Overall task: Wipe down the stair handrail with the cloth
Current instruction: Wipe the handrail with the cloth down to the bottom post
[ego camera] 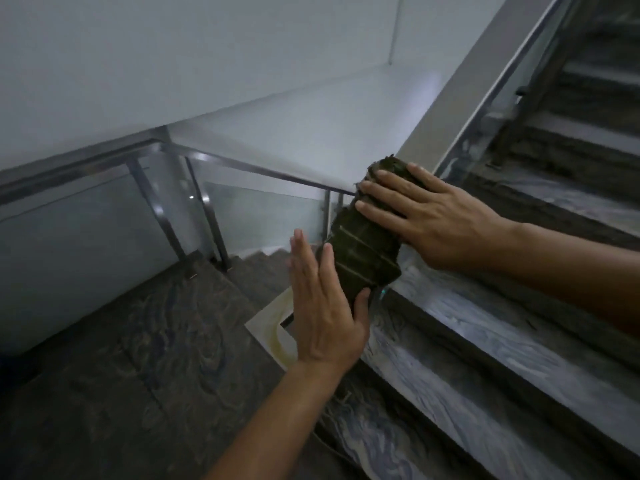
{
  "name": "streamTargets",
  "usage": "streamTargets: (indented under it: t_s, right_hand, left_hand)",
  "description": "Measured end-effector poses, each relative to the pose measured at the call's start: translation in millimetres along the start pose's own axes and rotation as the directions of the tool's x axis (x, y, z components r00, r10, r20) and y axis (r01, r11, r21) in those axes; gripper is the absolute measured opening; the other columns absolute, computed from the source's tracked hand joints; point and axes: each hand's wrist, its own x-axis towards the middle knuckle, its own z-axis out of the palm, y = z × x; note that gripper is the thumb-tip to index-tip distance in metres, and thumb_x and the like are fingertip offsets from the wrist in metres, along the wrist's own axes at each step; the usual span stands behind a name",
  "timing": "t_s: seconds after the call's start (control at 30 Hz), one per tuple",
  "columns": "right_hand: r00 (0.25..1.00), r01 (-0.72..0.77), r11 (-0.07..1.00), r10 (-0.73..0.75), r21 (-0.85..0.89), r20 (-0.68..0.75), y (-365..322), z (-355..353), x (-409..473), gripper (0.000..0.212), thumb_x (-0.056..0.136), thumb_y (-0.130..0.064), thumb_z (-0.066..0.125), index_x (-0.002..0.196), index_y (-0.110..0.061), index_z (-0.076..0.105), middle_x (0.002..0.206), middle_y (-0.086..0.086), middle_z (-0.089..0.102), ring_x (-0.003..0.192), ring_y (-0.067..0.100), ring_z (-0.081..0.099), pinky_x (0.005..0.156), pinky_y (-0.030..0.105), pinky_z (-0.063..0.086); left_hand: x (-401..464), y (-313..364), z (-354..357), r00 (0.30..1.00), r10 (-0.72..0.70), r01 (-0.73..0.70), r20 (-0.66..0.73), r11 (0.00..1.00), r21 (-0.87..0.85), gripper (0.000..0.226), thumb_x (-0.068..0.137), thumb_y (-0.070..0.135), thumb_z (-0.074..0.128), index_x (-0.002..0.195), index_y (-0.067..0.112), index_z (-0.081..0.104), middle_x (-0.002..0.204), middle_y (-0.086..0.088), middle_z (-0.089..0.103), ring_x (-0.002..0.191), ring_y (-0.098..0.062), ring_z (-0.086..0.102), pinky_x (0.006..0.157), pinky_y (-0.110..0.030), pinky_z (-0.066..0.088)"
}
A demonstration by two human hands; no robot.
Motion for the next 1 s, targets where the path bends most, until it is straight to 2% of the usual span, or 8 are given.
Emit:
streamTargets:
  t_s: [0.1,0.17,0.27,0.43,0.53,0.63,0.83,1.0]
  right_hand:
    - [0.986,-0.160,0.987,0.160,0.004,0.047,-15.7,-1.5,-1.9,0.084,0.088,-0.026,0.056,0.154,-0.018,0.006,0.161,0.016,0.005,0.148,0.033,-0.003,0.119,0.052,0.002]
    - [0.966,-0.249,0.968,0.245,0.042,0.084,-24.6,-3.3,-3.4,0.080,0.091,-0.033,0.049,0.154,-0.019,0.001,0.161,0.016,0.000,0.148,0.033,-0.006,0.120,0.052,0.001]
    - [0.950,-0.293,0.951,0.278,0.098,0.141,-27.1,-10.2,-1.6,0.071,0.093,-0.043,0.030,0.154,-0.023,-0.002,0.162,0.013,-0.001,0.148,0.029,-0.008,0.120,0.053,0.002]
    - [0.947,-0.276,0.957,0.256,0.085,0.195,-27.4,-12.6,0.9,0.073,0.093,-0.059,0.018,0.153,-0.026,-0.007,0.162,0.011,-0.006,0.148,0.027,-0.013,0.121,0.051,-0.002]
    - [0.941,-0.300,0.952,0.284,0.066,0.182,-29.8,-12.5,0.8,0.073,0.092,-0.064,0.006,0.153,-0.026,-0.006,0.161,0.011,-0.005,0.148,0.028,-0.011,0.121,0.050,-0.003]
    - [0.927,-0.342,0.938,0.326,0.058,0.185,-42.5,-10.6,-1.6,0.073,0.095,-0.062,0.015,0.153,-0.025,-0.006,0.162,0.012,-0.005,0.148,0.029,-0.010,0.121,0.050,-0.003]
    - [0.872,-0.471,0.875,0.445,0.107,0.204,-69.6,-8.3,-3.5,0.068,0.100,-0.043,0.031,0.154,-0.023,-0.005,0.162,0.013,-0.006,0.148,0.030,-0.013,0.121,0.051,0.004]
    - [0.798,-0.599,0.783,0.566,0.167,0.208,-93.5,-7.2,-1.5,0.076,0.095,-0.021,0.045,0.154,-0.024,-0.004,0.162,0.010,-0.007,0.148,0.029,-0.014,0.120,0.048,0.009]
  left_hand:
    - [15.9,-17.8,-10.9,0.945,0.265,-0.277,0.191,0.960,0.041,0.079,0.093,0.044,0.044,0.149,0.003,0.005,0.159,-0.017,-0.005,0.147,-0.028,-0.008,0.120,-0.050,0.009]
    - [20.7,-28.9,-11.3,0.905,0.361,-0.369,0.227,0.929,-0.004,0.078,0.094,0.046,0.041,0.149,0.003,0.007,0.159,-0.017,0.001,0.148,-0.027,-0.004,0.118,-0.050,0.016]
    - [19.9,-38.9,-8.6,0.888,0.418,-0.407,0.193,0.908,-0.096,0.076,0.094,0.048,0.041,0.147,-0.001,0.015,0.158,-0.019,0.009,0.148,-0.030,0.003,0.120,-0.046,0.014]
    - [26.0,-52.7,-5.8,0.828,0.551,-0.505,0.106,0.814,-0.287,0.064,0.097,0.042,0.027,0.144,-0.003,0.025,0.155,-0.020,0.018,0.147,-0.030,0.010,0.120,-0.044,0.012]
    - [41.7,-72.2,-1.8,0.746,0.662,-0.602,0.071,0.717,-0.350,0.065,0.094,0.041,0.041,0.143,0.000,0.028,0.153,-0.019,0.023,0.146,-0.031,0.014,0.118,-0.050,0.018]
    - [52.4,-90.7,5.1,0.686,0.726,-0.663,0.045,0.649,-0.374,0.068,0.091,0.038,0.053,0.142,0.001,0.026,0.153,-0.019,0.023,0.145,-0.034,0.019,0.116,-0.056,0.018]
    - [61.7,-101.2,17.5,0.620,0.784,-0.689,0.042,0.568,-0.451,0.069,0.092,0.041,0.049,0.142,0.003,0.019,0.154,-0.012,0.014,0.145,-0.035,0.012,0.118,-0.053,0.010]
    - [59.1,-104.0,29.1,0.609,0.793,-0.656,-0.007,0.499,-0.566,0.083,0.091,0.037,0.051,0.148,0.012,-0.004,0.159,0.000,-0.012,0.146,-0.035,0.003,0.117,-0.057,0.012]
